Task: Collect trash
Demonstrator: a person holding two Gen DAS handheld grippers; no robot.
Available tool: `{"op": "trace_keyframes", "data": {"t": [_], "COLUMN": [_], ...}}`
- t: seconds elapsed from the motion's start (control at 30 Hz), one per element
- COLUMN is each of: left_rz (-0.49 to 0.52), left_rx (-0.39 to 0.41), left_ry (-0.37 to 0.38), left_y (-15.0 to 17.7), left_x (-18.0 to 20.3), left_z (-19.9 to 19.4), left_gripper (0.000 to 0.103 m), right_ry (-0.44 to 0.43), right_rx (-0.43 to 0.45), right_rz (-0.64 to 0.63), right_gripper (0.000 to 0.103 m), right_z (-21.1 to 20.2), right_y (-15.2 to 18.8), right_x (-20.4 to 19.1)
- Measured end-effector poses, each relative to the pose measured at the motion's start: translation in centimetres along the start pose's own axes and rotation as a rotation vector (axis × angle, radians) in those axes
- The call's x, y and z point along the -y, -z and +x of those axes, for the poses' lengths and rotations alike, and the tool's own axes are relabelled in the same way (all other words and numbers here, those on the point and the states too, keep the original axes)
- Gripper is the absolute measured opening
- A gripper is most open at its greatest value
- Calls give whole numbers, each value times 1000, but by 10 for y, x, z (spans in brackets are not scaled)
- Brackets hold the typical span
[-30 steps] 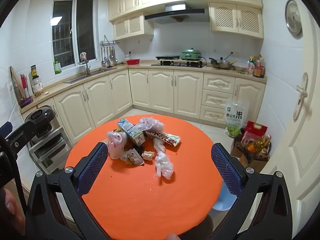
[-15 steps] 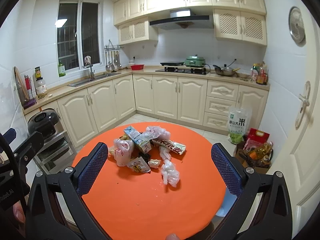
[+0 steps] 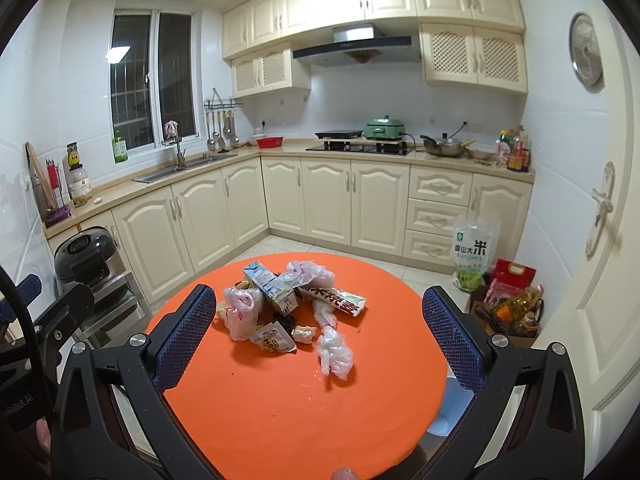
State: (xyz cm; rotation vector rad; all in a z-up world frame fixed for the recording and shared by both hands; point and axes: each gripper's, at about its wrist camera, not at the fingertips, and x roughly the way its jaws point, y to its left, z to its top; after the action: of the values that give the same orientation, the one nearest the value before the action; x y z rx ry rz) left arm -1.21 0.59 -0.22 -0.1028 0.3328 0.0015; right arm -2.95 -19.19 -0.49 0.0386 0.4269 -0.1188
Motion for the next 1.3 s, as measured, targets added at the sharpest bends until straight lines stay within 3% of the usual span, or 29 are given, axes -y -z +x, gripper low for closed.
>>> {"op": "trace_keyframes", "data": {"t": [0.8, 1.3], "left_rz": [7, 14], "left_rx": [-8, -168], "left_ry": [-20, -60], "left_y": [3, 18], "left_x": [6, 5], "left_z": [26, 106], "left_gripper": [102, 102], "right_ry": [-14, 15], "right_rx": [-20, -197], "right_rz": [-1, 35], "right_gripper": [103, 103], "right_z": [18, 104], "right_y": [-6, 22], "right_x": [3, 38]}}
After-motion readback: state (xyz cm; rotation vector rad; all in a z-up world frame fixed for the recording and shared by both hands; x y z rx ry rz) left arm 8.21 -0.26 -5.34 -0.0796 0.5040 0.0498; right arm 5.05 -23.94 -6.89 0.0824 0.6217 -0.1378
